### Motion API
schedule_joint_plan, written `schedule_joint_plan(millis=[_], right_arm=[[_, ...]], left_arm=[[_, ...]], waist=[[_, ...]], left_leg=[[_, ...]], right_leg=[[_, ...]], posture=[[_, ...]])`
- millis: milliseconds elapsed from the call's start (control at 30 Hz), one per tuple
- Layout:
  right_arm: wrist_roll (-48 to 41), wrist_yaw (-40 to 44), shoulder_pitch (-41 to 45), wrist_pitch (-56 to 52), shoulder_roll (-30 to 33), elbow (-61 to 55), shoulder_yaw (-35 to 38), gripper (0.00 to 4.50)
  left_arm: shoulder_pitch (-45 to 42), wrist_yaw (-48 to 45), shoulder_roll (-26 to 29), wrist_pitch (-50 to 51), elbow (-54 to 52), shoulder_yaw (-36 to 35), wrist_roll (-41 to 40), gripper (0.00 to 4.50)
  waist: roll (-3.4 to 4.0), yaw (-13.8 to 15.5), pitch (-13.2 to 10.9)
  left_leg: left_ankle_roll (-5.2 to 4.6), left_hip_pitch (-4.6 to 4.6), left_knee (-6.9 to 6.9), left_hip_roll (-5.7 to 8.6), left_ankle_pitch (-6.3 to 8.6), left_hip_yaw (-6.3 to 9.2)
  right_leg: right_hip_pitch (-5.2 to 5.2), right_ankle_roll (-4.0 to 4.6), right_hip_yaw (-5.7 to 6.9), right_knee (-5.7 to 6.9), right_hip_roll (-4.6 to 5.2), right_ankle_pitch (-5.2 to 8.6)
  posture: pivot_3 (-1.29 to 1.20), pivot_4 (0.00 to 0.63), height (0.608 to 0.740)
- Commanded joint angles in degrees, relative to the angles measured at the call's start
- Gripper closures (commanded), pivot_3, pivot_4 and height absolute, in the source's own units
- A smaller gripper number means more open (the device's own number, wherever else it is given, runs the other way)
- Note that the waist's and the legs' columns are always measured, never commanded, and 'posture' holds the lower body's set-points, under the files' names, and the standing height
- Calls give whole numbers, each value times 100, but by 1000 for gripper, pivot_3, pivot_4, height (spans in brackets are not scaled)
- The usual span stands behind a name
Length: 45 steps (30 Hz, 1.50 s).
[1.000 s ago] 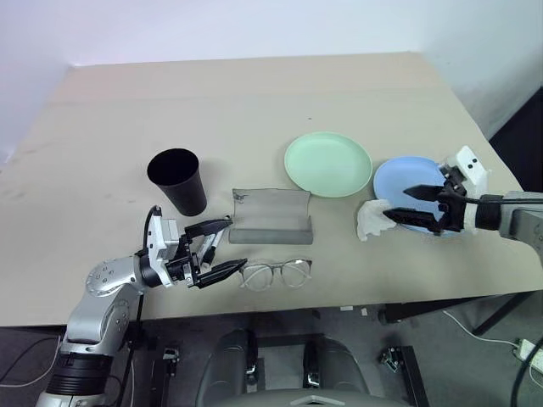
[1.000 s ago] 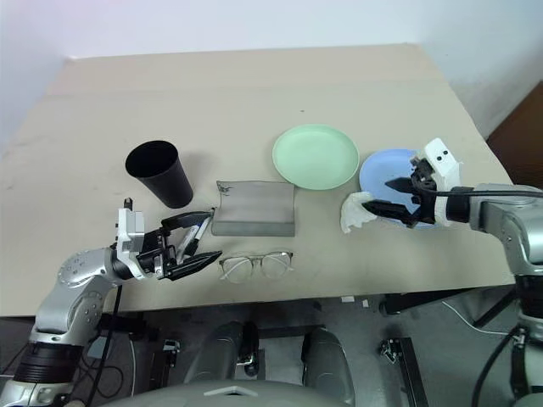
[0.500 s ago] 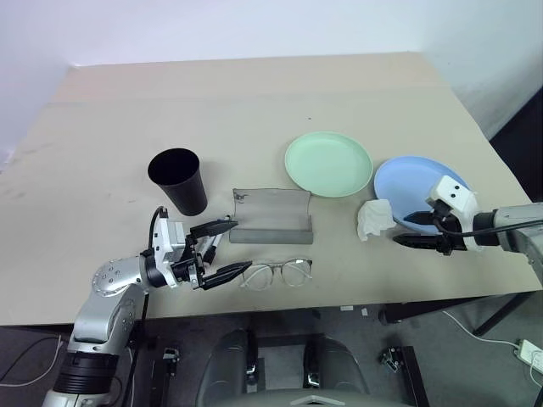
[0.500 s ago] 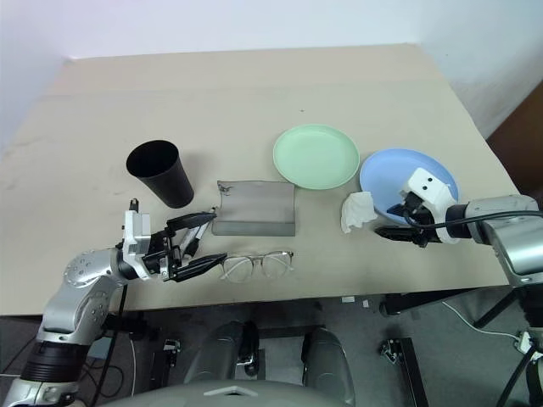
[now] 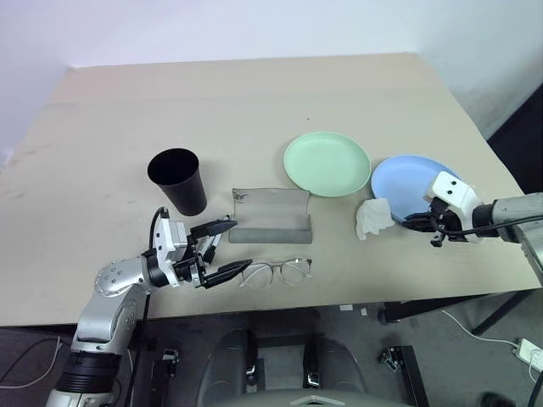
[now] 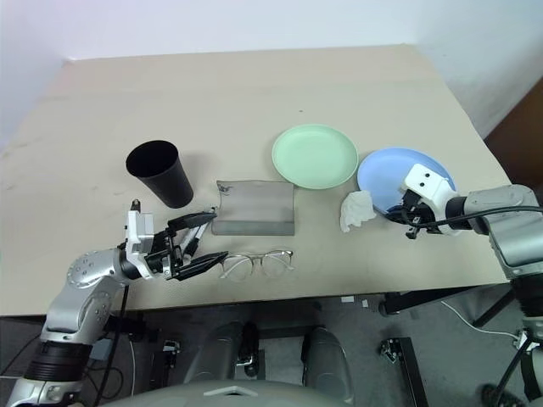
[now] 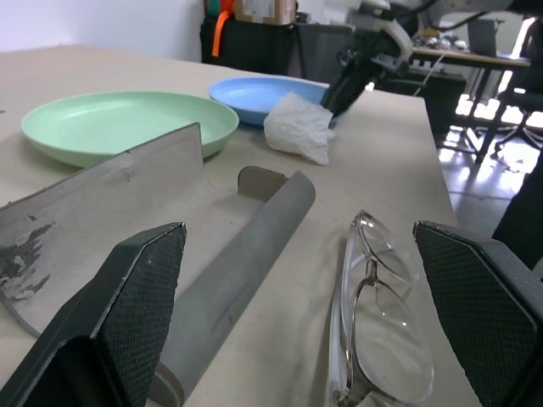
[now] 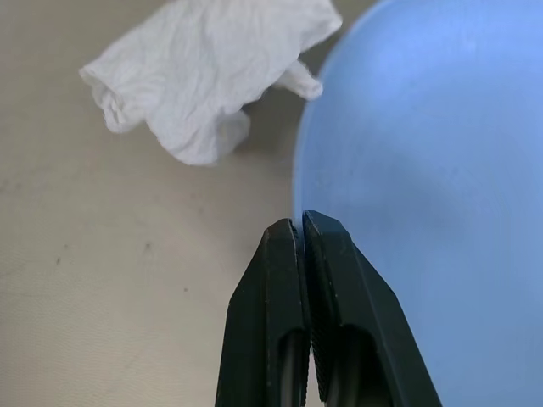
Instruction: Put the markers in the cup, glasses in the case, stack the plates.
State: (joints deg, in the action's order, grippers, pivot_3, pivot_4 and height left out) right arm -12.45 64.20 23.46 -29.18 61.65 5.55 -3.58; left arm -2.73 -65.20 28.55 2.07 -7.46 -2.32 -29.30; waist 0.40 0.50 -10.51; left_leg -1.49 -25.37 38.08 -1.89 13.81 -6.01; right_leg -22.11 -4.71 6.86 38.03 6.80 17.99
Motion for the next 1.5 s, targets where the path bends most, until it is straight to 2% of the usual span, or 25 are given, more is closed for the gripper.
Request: schedule_joint_plan(millis=[33,167,267,367,467,667,900,1100,1300,1500], right_arm=[[83,74,400,163,226,175,290,4458],[246,-105,940,391,212,585,378,4458],[128,-318,1587,360,-97,885,526,4458],[32,-381,1885,597,-382,864,605,4458],[32,-605,2132,968,-956,805,529,4458],[263,-725,2797,1204,-2148,1572,19,4458],[501,-597,3293,1329,-2984,2696,-355,4458],[720,-41,3327,1011,-3024,2811,-773,4458],[607,431,3222,448,-2900,2279,-815,4458],[756,498,3021,263,-2852,1924,-954,4458]], left_arm=[[-50,-16,49,-79,-150,-51,-41,0],[-74,24,48,-51,-209,-31,-46,0],[-72,48,36,-41,-275,14,-32,0],[-79,54,44,-30,-285,20,-45,0],[-103,63,63,-34,-250,-5,-53,0],[-118,80,51,-67,-234,19,-25,0],[-33,129,53,-113,-314,35,2,0],[74,238,106,-96,-465,-42,-25,0],[173,400,185,55,-779,-75,-107,0],[210,497,211,158,-963,-40,-140,0]], waist=[[1,-11,-1],[4,-25,-2],[6,-27,-3],[6,-55,-4],[4,-108,-3],[6,-148,-4],[7,-120,-4],[7,-146,-4],[7,-142,-4],[7,-138,-4]], left_leg=[[0,0,0,0,0,0],[0,-1,0,0,-1,-2],[2,-7,-2,0,-2,-5],[11,-7,-2,0,-8,-8],[15,-7,-4,0,-11,-8],[20,-4,-2,1,-23,-17],[21,-7,-2,6,-28,-20],[19,-6,-2,5,-28,-23],[18,-5,-2,4,-28,-22],[13,-4,-2,4,-25,-20]], right_leg=[[0,0,0,0,0,0],[-4,2,-3,1,0,-2],[-11,2,-4,0,0,-2],[-13,2,-6,2,-2,-2],[-11,1,-5,2,-2,-2],[-14,-4,-6,16,-4,-6],[-15,-6,-6,17,-3,-7],[-17,-8,-9,19,-4,-8],[-17,-7,-11,22,-2,-10],[-18,-6,-11,22,-1,-11]], posture=[[0,150,719],[0,150,719],[0,150,719],[0,150,719],[0,150,719],[0,150,719],[0,150,719],[0,150,719],[0,150,719],[0,150,719]])
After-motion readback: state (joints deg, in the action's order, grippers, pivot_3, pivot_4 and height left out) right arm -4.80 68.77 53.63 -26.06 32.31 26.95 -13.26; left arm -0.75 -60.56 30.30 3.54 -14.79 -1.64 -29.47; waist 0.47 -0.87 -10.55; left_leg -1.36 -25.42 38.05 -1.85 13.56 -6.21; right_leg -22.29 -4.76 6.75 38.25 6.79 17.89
